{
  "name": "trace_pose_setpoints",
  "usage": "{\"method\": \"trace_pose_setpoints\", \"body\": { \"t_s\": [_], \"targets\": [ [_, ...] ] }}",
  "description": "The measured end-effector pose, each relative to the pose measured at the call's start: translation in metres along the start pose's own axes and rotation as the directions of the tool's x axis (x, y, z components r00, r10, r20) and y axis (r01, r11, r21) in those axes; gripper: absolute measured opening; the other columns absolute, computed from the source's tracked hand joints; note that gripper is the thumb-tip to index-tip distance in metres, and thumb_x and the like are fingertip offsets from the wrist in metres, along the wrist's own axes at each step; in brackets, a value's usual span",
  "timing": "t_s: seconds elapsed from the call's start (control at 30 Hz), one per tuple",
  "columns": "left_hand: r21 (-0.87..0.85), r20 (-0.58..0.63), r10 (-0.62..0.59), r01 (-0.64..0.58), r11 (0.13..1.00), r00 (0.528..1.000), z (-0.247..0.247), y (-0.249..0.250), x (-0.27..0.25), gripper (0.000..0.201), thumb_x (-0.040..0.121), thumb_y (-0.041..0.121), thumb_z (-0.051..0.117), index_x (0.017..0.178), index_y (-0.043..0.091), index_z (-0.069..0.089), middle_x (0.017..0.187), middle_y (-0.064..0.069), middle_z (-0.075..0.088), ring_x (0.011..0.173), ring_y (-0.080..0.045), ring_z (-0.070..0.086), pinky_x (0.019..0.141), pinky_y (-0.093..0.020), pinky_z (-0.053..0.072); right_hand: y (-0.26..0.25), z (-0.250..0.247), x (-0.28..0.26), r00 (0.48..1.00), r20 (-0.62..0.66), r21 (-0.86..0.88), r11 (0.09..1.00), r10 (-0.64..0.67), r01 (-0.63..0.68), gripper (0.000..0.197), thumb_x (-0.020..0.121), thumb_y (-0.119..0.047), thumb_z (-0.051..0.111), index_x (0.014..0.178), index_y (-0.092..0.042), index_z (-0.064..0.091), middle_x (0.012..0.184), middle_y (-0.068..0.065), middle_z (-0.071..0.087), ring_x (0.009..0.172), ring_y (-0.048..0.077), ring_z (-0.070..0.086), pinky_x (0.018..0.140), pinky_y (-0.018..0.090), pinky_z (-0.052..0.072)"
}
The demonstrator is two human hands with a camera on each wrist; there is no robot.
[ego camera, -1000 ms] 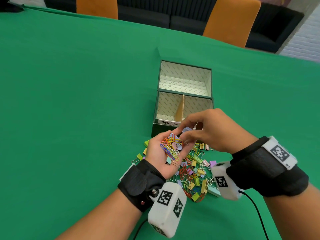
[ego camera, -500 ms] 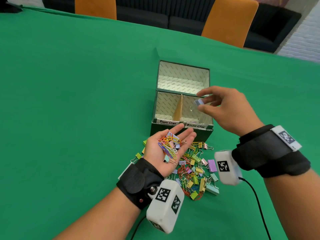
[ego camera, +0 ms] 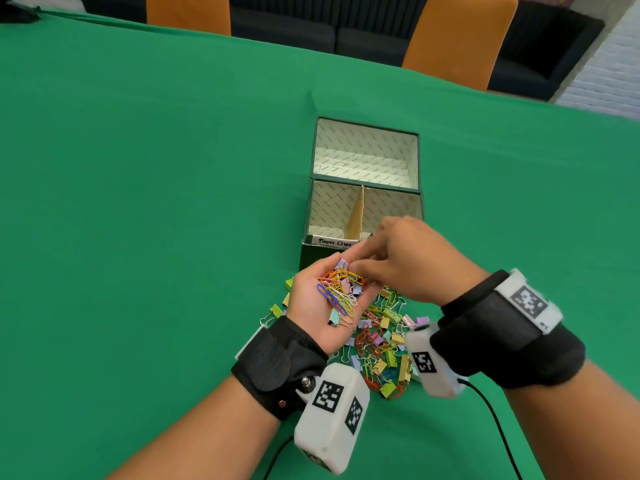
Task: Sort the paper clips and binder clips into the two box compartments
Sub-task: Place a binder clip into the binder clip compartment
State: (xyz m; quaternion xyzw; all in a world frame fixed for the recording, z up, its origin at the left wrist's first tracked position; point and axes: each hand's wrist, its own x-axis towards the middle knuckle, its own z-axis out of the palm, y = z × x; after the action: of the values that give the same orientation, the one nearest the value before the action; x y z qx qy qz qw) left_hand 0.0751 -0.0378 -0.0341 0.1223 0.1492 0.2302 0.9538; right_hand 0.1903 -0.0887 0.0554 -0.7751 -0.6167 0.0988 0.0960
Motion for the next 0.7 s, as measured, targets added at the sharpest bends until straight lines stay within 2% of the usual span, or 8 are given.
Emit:
{"method": "trace_pose_setpoints", "body": {
  "t_s": [0.13,0.27,0.33,0.4,0.5,0.6,0.63,0.7],
  "targets": [
    [0.053,-0.005,-0.02,0.02,0.998,1.0,-0.003,0.0,0.002,0.049,0.1,0.028,0.028,0.139,0.005,0.047,0.142,-0.017,0.049,0.118,-0.027,0.055,0.099,-0.037,0.045,-0.001,0.01,-0.001,0.999,0.036,0.001,1.0,0.005,-0.005,0.016,0.088,-0.043,0.061,0.098,-0.045,0.073,0.081,-0.013,0.04,0.091,0.016,0.04,0.08,0.034,0.041],
    [0.037,0.014,-0.018,0.017,0.999,1.0,-0.002,-0.001,0.001,0.05,0.1,0.03,0.027,0.137,0.005,0.049,0.141,-0.015,0.05,0.133,-0.029,0.043,0.1,-0.038,0.043,0.0,0.007,-0.004,0.999,0.032,0.093,0.995,0.031,-0.034,0.012,0.084,-0.04,0.067,0.09,-0.035,0.075,0.089,-0.003,0.047,0.094,0.019,0.047,0.08,0.036,0.046],
    [0.014,0.024,-0.012,0.012,1.0,1.0,-0.002,-0.001,0.001,0.048,0.1,0.028,0.029,0.133,0.004,0.054,0.138,-0.015,0.052,0.127,-0.028,0.049,0.097,-0.036,0.045,0.001,0.001,-0.005,0.999,0.003,0.17,0.985,0.038,-0.038,0.008,0.08,-0.038,0.072,0.084,-0.032,0.074,0.088,-0.002,0.049,0.088,0.015,0.05,0.071,0.029,0.042],
    [-0.016,0.013,-0.003,0.003,1.0,1.0,0.0,0.001,0.001,0.047,0.101,0.027,0.03,0.129,0.001,0.057,0.135,-0.018,0.055,0.114,-0.027,0.058,0.094,-0.036,0.048,0.003,-0.006,-0.006,0.999,-0.027,0.235,0.971,0.045,-0.037,0.008,0.077,-0.037,0.076,0.082,-0.032,0.074,0.083,-0.005,0.049,0.077,0.004,0.047,0.062,0.024,0.034],
    [-0.077,0.005,0.021,-0.02,0.997,1.0,0.0,0.001,0.002,0.046,0.1,0.026,0.032,0.125,-0.004,0.059,0.13,-0.022,0.057,0.106,-0.028,0.061,0.094,-0.039,0.049,0.006,-0.012,-0.008,0.999,-0.022,0.256,0.966,0.048,-0.041,0.011,0.077,-0.038,0.076,0.086,-0.031,0.076,0.069,-0.011,0.05,0.069,-0.006,0.035,0.061,0.022,0.028],
    [-0.125,0.025,0.029,-0.026,0.992,0.999,-0.002,-0.001,0.004,0.05,0.1,0.024,0.035,0.087,-0.004,0.074,0.098,-0.022,0.07,0.086,-0.03,0.069,0.089,-0.042,0.052,0.006,-0.014,-0.009,0.996,-0.064,0.248,0.968,0.067,-0.049,0.009,0.075,-0.043,0.076,0.078,-0.034,0.073,0.08,-0.008,0.051,0.072,0.001,0.046,0.062,0.025,0.033],
    [-0.135,0.029,0.028,-0.024,0.991,0.999,-0.001,-0.001,0.003,0.05,0.1,0.024,0.035,0.084,-0.003,0.075,0.094,-0.023,0.07,0.085,-0.032,0.07,0.087,-0.043,0.053,0.006,-0.015,-0.009,0.994,-0.08,0.247,0.967,0.079,-0.057,0.01,0.075,-0.043,0.076,0.077,-0.034,0.072,0.082,-0.007,0.053,0.073,0.006,0.05,0.062,0.027,0.037],
    [-0.148,0.015,0.023,-0.02,0.989,1.0,0.001,0.0,0.003,0.047,0.1,0.023,0.036,0.091,-0.005,0.073,0.1,-0.027,0.068,0.088,-0.036,0.07,0.086,-0.045,0.053,0.006,-0.018,-0.01,0.991,-0.106,0.262,0.964,0.087,-0.056,0.012,0.076,-0.042,0.076,0.078,-0.031,0.072,0.078,-0.009,0.062,0.074,0.009,0.058,0.064,0.026,0.046]
  ]
}}
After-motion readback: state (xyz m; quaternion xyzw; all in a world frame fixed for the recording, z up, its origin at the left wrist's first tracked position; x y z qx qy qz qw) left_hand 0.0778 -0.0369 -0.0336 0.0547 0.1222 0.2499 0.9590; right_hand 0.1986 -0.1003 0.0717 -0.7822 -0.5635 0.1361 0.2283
